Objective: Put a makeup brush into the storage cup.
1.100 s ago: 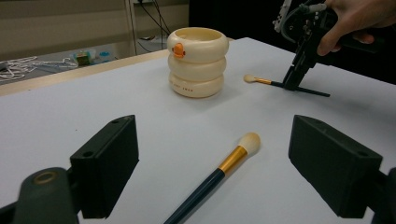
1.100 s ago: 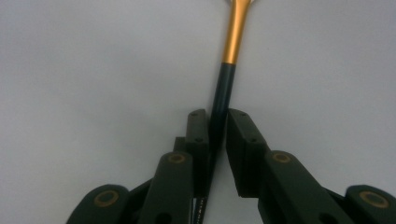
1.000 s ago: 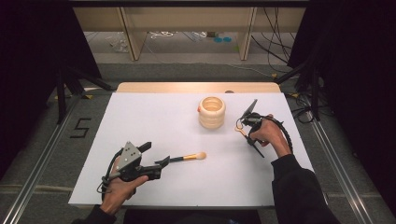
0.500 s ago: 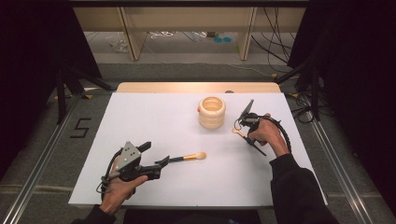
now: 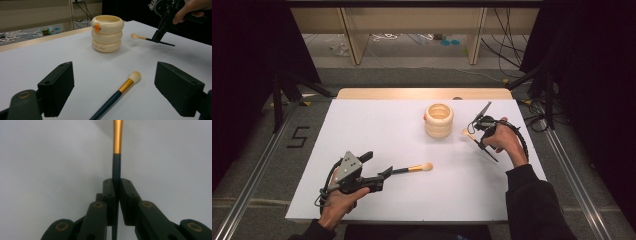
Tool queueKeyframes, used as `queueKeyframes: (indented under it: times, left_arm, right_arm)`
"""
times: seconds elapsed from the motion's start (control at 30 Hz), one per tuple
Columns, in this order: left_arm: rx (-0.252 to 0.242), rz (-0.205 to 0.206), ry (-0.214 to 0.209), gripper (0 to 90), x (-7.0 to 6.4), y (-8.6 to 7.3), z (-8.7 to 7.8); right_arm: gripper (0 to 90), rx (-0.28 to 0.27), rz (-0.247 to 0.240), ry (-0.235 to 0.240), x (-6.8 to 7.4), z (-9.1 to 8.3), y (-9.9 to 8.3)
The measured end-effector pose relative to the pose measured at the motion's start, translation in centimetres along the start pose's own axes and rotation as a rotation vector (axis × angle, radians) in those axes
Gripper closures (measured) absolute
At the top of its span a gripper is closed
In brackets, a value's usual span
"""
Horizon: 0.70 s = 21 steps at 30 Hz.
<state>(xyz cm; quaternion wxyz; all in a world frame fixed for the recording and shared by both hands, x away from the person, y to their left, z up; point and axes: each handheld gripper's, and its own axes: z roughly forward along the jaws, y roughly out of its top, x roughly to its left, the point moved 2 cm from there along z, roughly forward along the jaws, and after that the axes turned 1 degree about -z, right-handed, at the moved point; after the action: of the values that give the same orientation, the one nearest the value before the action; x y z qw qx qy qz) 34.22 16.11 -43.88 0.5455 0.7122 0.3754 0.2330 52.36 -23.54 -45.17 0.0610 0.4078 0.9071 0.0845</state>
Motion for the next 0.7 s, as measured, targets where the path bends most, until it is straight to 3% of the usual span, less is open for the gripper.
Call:
queueKeyframes:
  times: [0.17, 0.33, 0.53, 0.7]
  left_arm:
    - [-0.002, -0.003, 0.003, 15.9, 0.0, 0.0, 0.0]
    - [-0.003, 0.003, 0.004, 15.9, 0.1, 0.0, -0.1]
    - [-0.007, -0.016, 0.006, 15.9, 0.1, 0.1, -0.1]
    - [-0.006, -0.012, 0.005, 15.9, 0.1, 0.1, -0.1]
  right_arm:
    - [83.0, -0.089, 0.014, -0.002, -0.4, -1.4, -0.1]
    - [83.0, -0.159, -0.008, -0.006, -0.8, -2.1, 0.0]
    - [83.0, -0.248, 0.018, 0.028, -1.3, -2.7, 0.1]
    - [83.0, -0.324, 0.053, 0.015, -1.9, -3.4, 0.0]
